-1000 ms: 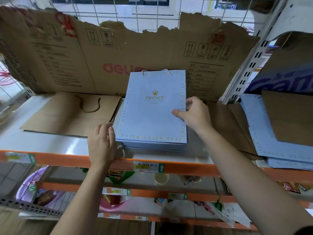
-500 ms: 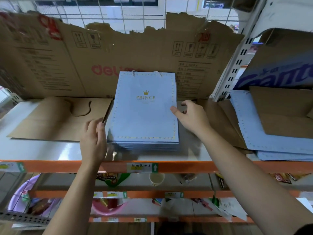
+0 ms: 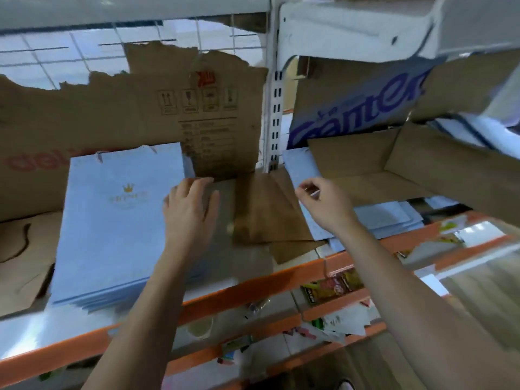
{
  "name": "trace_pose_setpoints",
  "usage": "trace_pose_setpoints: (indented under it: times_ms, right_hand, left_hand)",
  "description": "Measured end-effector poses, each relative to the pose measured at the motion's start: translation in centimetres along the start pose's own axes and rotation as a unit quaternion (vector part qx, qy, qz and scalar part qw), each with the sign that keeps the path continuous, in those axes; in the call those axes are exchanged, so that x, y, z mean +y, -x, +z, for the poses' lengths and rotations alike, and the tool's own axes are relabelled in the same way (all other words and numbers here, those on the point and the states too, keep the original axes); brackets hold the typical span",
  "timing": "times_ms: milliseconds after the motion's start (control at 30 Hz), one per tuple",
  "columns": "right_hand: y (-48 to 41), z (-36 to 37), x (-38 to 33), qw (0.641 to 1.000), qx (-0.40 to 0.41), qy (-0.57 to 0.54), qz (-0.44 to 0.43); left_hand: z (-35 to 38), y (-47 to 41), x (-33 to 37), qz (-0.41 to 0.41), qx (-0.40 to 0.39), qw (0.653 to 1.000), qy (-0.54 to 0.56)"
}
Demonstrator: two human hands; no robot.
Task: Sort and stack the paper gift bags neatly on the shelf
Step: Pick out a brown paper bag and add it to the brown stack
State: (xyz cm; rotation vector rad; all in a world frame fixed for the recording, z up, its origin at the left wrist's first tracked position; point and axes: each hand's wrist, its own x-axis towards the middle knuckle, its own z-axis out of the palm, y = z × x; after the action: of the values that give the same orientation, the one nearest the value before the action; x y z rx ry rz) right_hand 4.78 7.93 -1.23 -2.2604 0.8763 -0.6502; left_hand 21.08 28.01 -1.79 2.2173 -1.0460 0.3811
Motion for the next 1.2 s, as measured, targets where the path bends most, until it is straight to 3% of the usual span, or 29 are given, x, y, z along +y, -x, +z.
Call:
trace_pose_setpoints:
  times_ms: [433,733,833,1000,1200]
  right_hand:
    - [-1.4,-16.8,16.5,0.991,0.102,0.039,0.083]
    - [-1.3,-25.3,27.2,0.941,0.091,0.214,0.246]
    - [-1.3,-26.6,28.7,0.935,0.095,0.161,0.301]
    - [-1.8,-27.7,29.1,0.939,0.152,0.008,0.308]
    - [-2.0,-27.3,29.0,0.940,0.177,-0.031,0.291]
  left_hand:
    - [13.9,-2.8,17.1,0.076,-0.111,0.989,0.066]
    - [19.4,-2.3,25.3,0.048,-0.135,0.989,0.042]
    - [20.1,-2.1,26.6,0.031,-0.133,0.990,0.033]
    - [20.4,-2.3,27.4,0.005,-0.122,0.992,0.013]
    - [19.6,-2.8,26.4,-0.085,-0.116,0.989,-0.040]
